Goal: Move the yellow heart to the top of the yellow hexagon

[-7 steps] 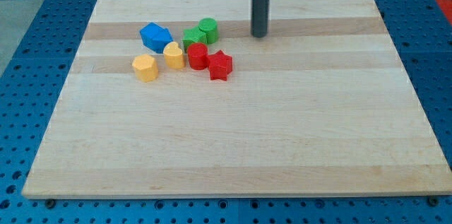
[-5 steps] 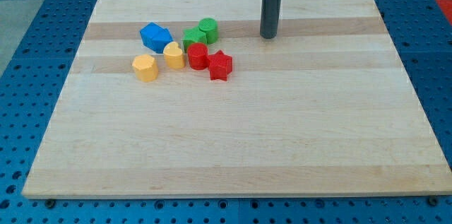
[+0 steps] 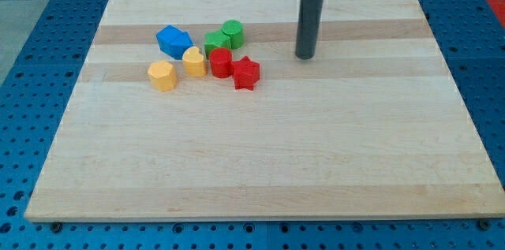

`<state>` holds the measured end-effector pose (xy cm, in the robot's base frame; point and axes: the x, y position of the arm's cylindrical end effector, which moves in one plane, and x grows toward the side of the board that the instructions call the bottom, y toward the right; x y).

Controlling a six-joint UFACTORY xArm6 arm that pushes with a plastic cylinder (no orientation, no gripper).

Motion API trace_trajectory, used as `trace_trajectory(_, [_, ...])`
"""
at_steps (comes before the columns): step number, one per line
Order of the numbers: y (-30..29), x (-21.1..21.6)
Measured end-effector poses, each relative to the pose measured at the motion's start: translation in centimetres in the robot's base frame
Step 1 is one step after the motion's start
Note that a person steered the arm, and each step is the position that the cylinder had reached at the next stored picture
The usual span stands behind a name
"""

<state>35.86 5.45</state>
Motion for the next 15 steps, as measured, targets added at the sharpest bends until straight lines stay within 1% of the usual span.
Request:
trace_trajectory(1, [-3.5,0.7])
trace_trajectory(2, [-3.6,0.7])
trace_trajectory(4, [-5.3,-1.7])
trace_trajectory(5, [-8.4,-1.9])
trace_trajectory(6, [-12.7,-0.8])
trace_trajectory(7, [-16.7,1.1])
trace_trajectory(8, [-18.6,1.7])
trace_trajectory(9, [-18.9,1.7])
trace_trajectory(10, [-16.5,1.8])
trace_trajectory(11, [-14.9,2.9])
trace_trajectory(12, [-15.3,3.9])
trace_trajectory(15, [-22.3,4.1])
